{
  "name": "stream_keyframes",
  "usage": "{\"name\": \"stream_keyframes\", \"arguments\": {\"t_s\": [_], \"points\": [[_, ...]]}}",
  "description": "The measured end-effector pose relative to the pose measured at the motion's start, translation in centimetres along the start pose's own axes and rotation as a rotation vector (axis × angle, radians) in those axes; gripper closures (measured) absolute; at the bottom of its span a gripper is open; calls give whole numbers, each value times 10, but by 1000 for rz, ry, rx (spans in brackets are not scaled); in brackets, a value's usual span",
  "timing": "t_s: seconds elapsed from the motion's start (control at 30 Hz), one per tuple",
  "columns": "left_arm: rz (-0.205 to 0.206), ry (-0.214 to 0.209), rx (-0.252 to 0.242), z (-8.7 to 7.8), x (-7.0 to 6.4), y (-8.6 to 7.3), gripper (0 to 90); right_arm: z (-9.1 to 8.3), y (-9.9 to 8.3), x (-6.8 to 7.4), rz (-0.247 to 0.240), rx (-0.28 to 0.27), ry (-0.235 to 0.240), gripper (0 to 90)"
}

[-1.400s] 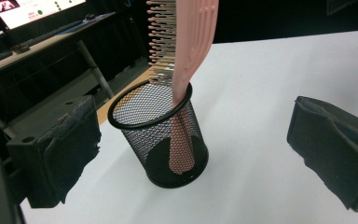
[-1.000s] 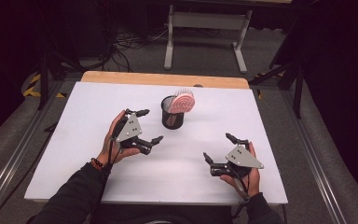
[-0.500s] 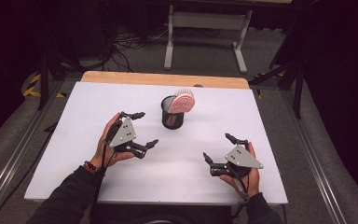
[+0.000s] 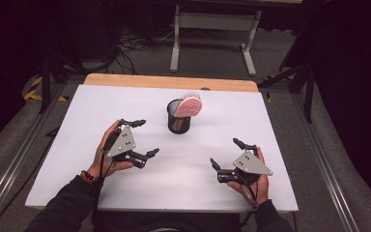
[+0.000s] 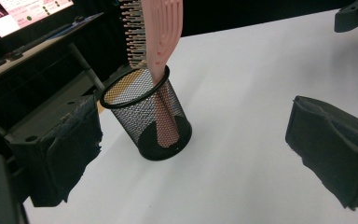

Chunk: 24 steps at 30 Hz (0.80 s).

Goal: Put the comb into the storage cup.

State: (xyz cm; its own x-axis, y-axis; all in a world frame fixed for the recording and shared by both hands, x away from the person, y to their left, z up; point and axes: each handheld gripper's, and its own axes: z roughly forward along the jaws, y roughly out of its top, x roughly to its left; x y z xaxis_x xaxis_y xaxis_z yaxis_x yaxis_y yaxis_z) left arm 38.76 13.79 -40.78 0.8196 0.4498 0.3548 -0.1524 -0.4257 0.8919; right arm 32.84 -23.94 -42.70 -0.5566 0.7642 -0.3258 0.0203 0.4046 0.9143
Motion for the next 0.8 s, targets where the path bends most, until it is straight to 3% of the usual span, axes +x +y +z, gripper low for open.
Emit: {"name": "stream_keyframes", "arguments": {"t_s": [0.8], "points": [[16,30,24,-25,-3,-10,49,0,0,1,-10,3,-5,45]]}}
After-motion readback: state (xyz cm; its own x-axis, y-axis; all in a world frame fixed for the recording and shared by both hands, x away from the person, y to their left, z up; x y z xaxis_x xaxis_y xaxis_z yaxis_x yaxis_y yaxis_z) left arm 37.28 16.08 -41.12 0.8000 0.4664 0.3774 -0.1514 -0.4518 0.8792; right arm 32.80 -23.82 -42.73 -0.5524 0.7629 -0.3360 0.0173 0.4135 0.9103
